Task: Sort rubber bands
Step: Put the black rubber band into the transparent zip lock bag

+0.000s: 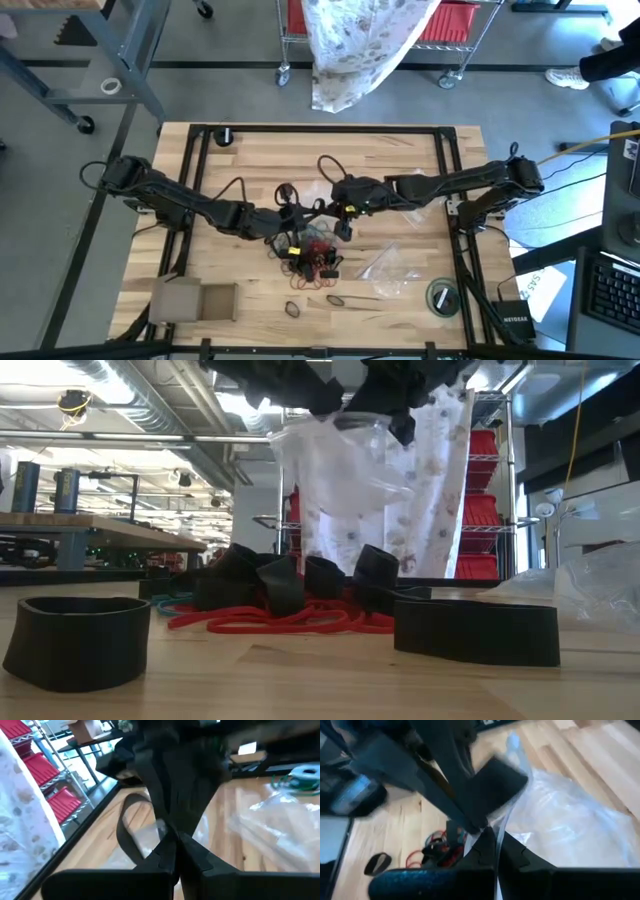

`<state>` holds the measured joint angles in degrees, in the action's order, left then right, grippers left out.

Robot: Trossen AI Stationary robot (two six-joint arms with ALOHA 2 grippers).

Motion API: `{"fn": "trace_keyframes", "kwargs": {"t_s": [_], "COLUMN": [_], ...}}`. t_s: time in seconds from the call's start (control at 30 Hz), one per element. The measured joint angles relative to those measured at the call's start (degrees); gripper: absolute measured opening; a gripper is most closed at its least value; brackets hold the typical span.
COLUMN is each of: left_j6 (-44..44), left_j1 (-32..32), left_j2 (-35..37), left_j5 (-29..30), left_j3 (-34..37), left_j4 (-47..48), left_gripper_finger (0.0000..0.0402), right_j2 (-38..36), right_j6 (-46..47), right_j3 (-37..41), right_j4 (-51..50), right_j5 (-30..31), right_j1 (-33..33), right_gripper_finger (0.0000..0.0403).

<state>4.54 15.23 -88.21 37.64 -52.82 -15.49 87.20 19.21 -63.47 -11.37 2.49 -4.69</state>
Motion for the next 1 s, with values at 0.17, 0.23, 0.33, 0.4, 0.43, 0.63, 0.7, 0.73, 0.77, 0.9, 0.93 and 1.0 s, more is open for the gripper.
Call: {"fn": "trace_keyframes", "kwargs": {"t_s": [0.17,0.23,0.33,0.4,0.43,0.63,0.7,0.73,0.77,0.9,0.93,1.0], "left_j6": [-0.9,-1.3,-2.7,-4.8,-6.2,-13.2,-14.9,-16.1,-16.6,-19.9,-20.9,-22.3], "left_j1": [-0.3,0.2,0.6,0.3,-0.1,-2.8,-3.4,-3.7,-4.0,-5.1,-5.5,-6.2], "left_j2": [-1.3,-1.3,-1.4,-1.4,-1.4,-1.5,-1.5,-1.4,-1.4,-1.3,-1.3,-1.3], "left_j5": [0.1,0.3,0.5,0.4,0.2,0.1,-0.2,-0.2,-0.5,-5.3,-7.2,-10.8], "left_j3": [0.0,0.0,0.0,0.0,0.0,0.1,0.1,0.0,-0.1,-0.7,-0.7,-0.7], "left_j4": [-0.2,0.5,2.4,4.7,6.4,9.5,9.0,8.9,8.9,8.7,8.6,8.7], "left_gripper_finger": [0.0000,0.0000,0.0000,0.0000,0.0000,0.0000,0.0000,0.0000,0.0000,0.0000,0.0000,0.0000], "right_j2": [0.1,0.1,-0.2,-0.4,-0.7,-0.9,-0.9,-0.9,-0.9,-0.9,-0.9,-0.6], "right_j6": [0.2,0.2,0.2,0.2,0.2,-0.2,-0.4,-0.5,-0.6,-2.7,-3.1,-4.2], "right_j3": [0.1,0.1,0.1,0.1,0.0,0.0,0.0,0.0,0.0,0.0,0.0,0.0], "right_j4": [-1.0,-1.3,-1.3,-0.7,-0.4,1.2,1.2,0.7,0.3,1.3,1.0,0.5], "right_j5": [-0.2,1.5,1.9,2.0,2.0,0.7,-0.1,-0.1,-0.1,-0.4,-0.6,-0.6], "right_j1": [-0.1,-0.1,-0.1,-0.2,-0.2,-0.1,-0.2,-0.2,-0.2,-0.2,-0.2,-0.2], "right_gripper_finger": [0.0000,0.0000,0.0000,0.0000,0.0000,0.0000,0.0000,0.0000,0.0000,0.0000,0.0000,0.0000]}}
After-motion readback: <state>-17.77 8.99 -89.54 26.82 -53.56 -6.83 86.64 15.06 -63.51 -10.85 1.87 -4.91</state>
